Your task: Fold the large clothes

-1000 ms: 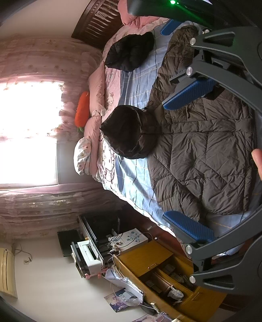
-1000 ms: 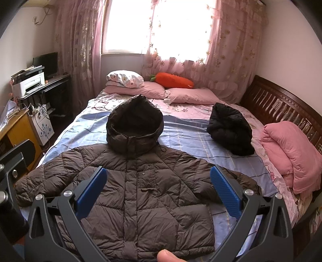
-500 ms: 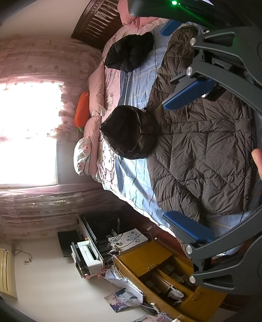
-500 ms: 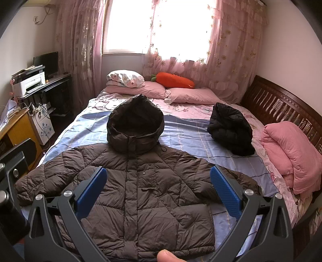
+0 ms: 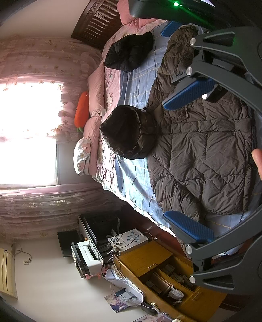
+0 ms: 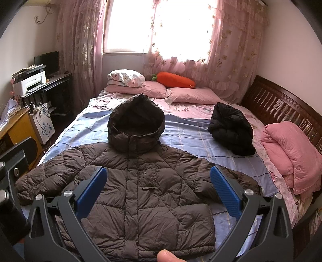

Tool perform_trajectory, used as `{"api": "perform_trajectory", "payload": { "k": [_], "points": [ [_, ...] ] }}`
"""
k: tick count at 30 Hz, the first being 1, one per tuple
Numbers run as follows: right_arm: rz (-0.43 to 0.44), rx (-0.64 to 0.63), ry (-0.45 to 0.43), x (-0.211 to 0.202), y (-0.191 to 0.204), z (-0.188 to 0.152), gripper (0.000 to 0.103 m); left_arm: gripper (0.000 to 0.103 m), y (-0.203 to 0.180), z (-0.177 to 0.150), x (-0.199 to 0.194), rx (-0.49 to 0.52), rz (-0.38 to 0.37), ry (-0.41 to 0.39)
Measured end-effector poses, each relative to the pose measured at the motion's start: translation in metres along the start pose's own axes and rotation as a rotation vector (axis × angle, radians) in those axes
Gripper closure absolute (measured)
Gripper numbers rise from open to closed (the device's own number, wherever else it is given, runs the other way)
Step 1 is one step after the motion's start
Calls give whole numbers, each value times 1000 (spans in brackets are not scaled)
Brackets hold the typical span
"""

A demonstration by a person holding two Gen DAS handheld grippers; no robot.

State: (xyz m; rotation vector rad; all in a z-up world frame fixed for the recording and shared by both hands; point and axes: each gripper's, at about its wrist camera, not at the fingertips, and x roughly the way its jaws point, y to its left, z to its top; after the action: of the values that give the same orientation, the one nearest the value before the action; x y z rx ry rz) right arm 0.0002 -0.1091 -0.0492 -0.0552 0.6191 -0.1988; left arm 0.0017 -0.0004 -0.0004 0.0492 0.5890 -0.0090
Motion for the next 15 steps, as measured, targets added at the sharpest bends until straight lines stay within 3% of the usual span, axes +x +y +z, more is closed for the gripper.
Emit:
{"api": "perform_trajectory", "payload": {
  "k": [15],
  "points": [
    [0, -7, 1, 0, 3, -6, 1, 2, 0, 0, 1, 0, 2, 2]
  ]
}}
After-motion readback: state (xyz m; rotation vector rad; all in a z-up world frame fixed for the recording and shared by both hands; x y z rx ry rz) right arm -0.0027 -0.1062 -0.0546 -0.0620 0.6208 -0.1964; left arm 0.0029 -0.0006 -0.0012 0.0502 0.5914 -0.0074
